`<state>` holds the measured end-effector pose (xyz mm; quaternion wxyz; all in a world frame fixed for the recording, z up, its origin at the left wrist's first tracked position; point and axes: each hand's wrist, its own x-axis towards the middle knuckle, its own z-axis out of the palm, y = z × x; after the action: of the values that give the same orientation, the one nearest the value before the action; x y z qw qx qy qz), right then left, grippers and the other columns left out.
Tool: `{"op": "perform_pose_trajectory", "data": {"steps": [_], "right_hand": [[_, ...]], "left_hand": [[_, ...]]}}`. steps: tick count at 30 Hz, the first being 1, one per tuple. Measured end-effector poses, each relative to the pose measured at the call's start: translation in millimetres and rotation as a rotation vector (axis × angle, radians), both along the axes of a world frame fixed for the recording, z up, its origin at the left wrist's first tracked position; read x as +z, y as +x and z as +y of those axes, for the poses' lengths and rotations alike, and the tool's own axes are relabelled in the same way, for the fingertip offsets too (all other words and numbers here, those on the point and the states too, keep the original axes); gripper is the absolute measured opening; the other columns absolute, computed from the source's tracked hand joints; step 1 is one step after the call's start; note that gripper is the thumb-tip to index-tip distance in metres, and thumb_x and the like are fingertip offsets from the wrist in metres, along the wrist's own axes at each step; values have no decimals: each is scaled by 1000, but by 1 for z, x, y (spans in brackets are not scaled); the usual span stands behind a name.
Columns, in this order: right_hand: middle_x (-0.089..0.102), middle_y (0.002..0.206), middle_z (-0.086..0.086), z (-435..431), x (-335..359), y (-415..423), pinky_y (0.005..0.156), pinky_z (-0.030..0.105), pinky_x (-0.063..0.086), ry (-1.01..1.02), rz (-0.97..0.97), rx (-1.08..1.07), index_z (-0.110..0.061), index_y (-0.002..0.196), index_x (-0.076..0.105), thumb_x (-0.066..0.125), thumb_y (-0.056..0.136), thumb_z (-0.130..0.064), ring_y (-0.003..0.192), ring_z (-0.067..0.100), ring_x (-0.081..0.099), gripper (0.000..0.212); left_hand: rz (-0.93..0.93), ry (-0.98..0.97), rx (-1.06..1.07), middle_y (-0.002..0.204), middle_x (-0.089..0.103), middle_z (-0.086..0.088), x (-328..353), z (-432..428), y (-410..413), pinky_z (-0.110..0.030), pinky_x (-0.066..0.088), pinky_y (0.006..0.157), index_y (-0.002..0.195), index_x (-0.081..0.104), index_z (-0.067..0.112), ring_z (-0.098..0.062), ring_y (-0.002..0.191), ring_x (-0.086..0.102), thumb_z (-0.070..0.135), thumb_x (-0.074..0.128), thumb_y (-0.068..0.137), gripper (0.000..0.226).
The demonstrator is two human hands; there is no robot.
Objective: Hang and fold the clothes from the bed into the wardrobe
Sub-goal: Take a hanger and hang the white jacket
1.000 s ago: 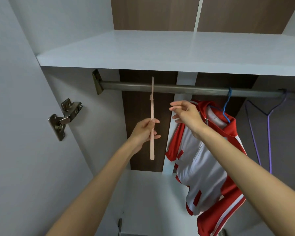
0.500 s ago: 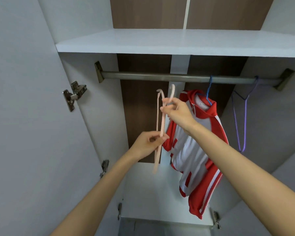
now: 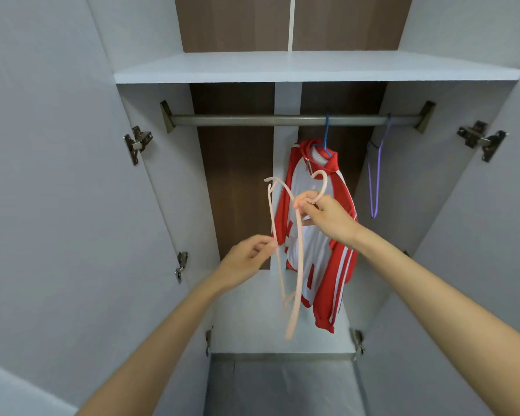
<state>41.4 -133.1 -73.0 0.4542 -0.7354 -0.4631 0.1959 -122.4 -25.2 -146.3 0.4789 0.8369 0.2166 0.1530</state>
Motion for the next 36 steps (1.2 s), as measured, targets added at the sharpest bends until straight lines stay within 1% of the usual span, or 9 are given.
{"op": "perform_pose_trajectory", "data": {"steps": [3, 8, 11, 14, 17, 19, 22, 29, 36], "right_hand": [[61, 103, 17, -30, 2, -22, 87, 32, 53, -84, -47, 94, -4, 100, 63, 43, 102, -15, 97, 28, 62, 23], [62, 94, -4, -85, -3, -76, 78, 14, 47, -146, -29, 231, -17, 92, 64, 47, 100, -11, 90, 11, 59, 20], [63, 95, -8, -120, -18, -111, 87, 21, 46, -191, 15, 237, -15, 96, 66, 48, 100, -13, 92, 9, 60, 19], [64, 96, -7, -161, -30, -140, 88, 24, 46, -198, 92, 181, -20, 93, 67, 49, 100, -14, 93, 10, 58, 20], [65, 92, -11, -206, -38, -162, 80, 20, 48, -197, 159, 96, -20, 91, 66, 48, 100, -14, 87, 5, 57, 21], [63, 99, 4, -238, -47, -172, 87, 32, 51, -212, 213, 7, -18, 92, 65, 48, 100, -17, 90, 9, 58, 19], [60, 99, 7, -292, -60, -180, 79, 31, 58, -202, 326, -139, -18, 89, 63, 49, 100, -21, 93, 16, 62, 18], [58, 83, -2, -421, -86, -191, 59, 19, 44, -144, 369, -546, -14, 95, 56, 48, 100, -21, 66, 13, 59, 12], [64, 79, -3, -583, -116, -207, 65, 20, 38, -114, 377, -894, -10, 85, 67, 54, 97, -24, 63, 3, 47, 23]], "left_hand": [[17, 188, 139, 126, 53, -1, -3, 4, -17, -21, 47, 91, 139, 42, 25, -7, 104, 53, 32, 53, 96, 45], [33, 566, 75, 156, 16, 1, -4, -12, -52, -48, 20, 114, 150, 18, 39, -27, 143, 14, 23, 57, 94, 70], [126, 698, -65, 160, 2, 2, -12, -34, -72, -56, 7, 115, 148, 22, 43, -27, 146, -7, 27, 54, 96, 63], [182, 685, -249, 159, 3, 6, -20, -63, -85, -60, -1, 113, 136, 44, 39, -23, 146, -14, 31, 48, 98, 39], [192, 653, -371, 155, 21, 6, -23, -97, -89, -59, 0, 112, 120, 56, 28, -23, 147, -3, 32, 43, 100, 24], [179, 660, -453, 141, 42, 7, -25, -123, -86, -51, 15, 111, 111, 58, 24, -25, 141, 21, 34, 41, 101, 22], [135, 635, -594, 105, 64, 8, -28, -167, -78, -39, 36, 94, 101, 55, 23, -19, 105, 56, 33, 43, 100, 16], [149, 546, -884, 76, 64, 10, -36, -284, -47, -32, 45, 73, 94, 53, 25, -15, 76, 61, 35, 43, 101, 16], [172, 466, -1118, 75, 66, 11, -54, -458, -4, -34, 49, 74, 90, 54, 26, -15, 72, 62, 34, 47, 99, 14]]}}
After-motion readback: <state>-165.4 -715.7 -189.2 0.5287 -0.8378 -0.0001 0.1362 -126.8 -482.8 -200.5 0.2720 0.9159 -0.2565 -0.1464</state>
